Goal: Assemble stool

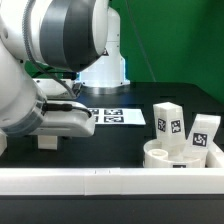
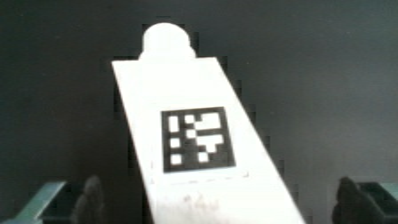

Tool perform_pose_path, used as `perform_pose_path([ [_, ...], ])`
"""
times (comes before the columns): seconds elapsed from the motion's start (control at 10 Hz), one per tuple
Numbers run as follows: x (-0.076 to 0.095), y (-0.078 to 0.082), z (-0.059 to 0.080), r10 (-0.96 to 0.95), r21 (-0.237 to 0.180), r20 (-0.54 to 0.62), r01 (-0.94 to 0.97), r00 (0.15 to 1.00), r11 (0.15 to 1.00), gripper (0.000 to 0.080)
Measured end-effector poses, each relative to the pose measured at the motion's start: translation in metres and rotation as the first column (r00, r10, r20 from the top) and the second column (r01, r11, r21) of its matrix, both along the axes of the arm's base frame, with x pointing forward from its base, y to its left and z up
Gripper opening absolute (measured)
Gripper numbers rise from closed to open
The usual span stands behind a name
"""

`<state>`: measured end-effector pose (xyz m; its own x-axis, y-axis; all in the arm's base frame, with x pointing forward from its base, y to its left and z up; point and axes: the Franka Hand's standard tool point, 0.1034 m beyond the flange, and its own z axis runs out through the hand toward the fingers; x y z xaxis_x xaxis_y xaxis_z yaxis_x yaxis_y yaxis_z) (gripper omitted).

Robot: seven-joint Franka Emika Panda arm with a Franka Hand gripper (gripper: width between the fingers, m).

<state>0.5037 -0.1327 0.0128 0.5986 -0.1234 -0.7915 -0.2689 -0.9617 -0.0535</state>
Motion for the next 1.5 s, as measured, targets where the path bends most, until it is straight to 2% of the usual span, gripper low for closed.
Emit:
perform_pose_path([
  [0.3,-0.013,0.002,0.001,-0.01,0.028,-0.099,0.013,0.995,1.0,0.0649],
  [0.4,-0.01,0.0,-0.001,-0.011,0.013,-0.091,0.012,0.996,1.0,0.0649],
  [0.5,-0.009,0.0,-0.001,-0.011,0.011,-0.085,0.012,0.996,1.0,0.0515],
  [0.6,-0.009,0.0,-0.001,-0.011,0.011,-0.085,0.012,0.996,1.0,0.0515],
  [0.7,-0.008,0.0,-0.001,-0.011,0.011,-0.084,0.012,0.996,1.0,0.0375],
  [0.8,-0.008,0.0,-0.001,-0.01,0.011,-0.084,0.011,0.996,1.0,0.0324],
  [1.0,-0.005,0.003,0.004,-0.005,0.011,-0.076,0.006,0.997,1.0,0.0324],
  [1.2,0.009,0.018,0.023,-0.002,-0.004,-0.05,0.002,0.999,1.0,0.0324],
  [1.4,0.026,0.048,0.046,-0.047,-0.081,-0.037,0.044,0.998,0.996,0.0324],
  [1.5,0.032,0.062,0.054,-0.059,-0.107,-0.029,0.056,0.998,0.993,0.0324],
])
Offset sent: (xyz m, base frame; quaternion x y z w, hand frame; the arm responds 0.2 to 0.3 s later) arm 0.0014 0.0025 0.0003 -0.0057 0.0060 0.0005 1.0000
